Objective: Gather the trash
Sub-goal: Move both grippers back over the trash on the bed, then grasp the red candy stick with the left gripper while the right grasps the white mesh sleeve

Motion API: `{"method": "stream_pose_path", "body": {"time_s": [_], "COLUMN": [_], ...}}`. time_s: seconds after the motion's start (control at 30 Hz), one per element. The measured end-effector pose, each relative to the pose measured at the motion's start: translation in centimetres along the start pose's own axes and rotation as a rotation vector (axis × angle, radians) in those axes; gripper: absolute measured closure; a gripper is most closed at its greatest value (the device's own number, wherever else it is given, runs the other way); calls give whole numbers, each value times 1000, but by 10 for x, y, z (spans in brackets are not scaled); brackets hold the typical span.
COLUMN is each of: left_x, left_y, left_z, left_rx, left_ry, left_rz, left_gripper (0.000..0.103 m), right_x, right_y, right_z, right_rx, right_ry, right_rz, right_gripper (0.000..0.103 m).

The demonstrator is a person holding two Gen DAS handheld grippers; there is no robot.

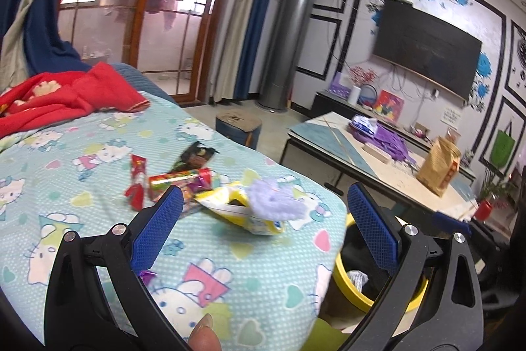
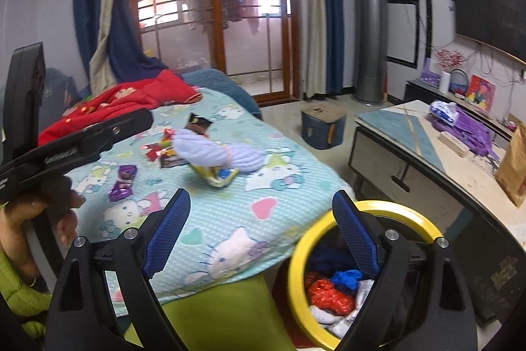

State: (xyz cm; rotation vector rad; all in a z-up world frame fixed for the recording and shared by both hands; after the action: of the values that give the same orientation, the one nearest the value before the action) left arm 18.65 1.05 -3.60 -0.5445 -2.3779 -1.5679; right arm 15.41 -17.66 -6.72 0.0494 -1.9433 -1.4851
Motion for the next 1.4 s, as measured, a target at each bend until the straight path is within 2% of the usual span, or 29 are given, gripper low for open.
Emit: {"method": "stream_pose_path", "body": {"time_s": [0.3, 0.63, 0.83, 1.0, 1.4], "left_x": [5, 4, -2, -16, -46], "left_y": [16, 21, 24, 21, 8], "left_z": [40, 86, 111, 132, 148], "left_rx": [61, 130, 172, 229, 319], "left_ry": [65, 145, 178, 190, 164], "left_rz": [-38, -49, -42, -1, 90], "left_gripper": [11, 11, 11, 11, 35], "right_x": [-22, -49, -65, -82, -119], "right_y": [14, 23, 28, 33, 35], "right_z": [36, 48, 51, 56, 52], "right_rx": [54, 74, 94, 131, 175], "right_ry": [69, 74, 80, 74, -4], "right_rz": [11, 24, 29, 43, 81], "right_gripper": [17, 17, 17, 17, 17]}}
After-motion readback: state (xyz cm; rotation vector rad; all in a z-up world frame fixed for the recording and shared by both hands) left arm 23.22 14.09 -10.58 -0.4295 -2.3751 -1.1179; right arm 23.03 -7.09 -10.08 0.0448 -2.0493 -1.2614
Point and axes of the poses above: each gripper's, at about its wrist camera, not at the fingertips, and x roughly against the way its jaws point, z to its left, y to its top, the point moved 8 cm from there along -x, roughly the way its jaws point, and after that the axes turned 11 degrees about x, right-handed, at the moved point
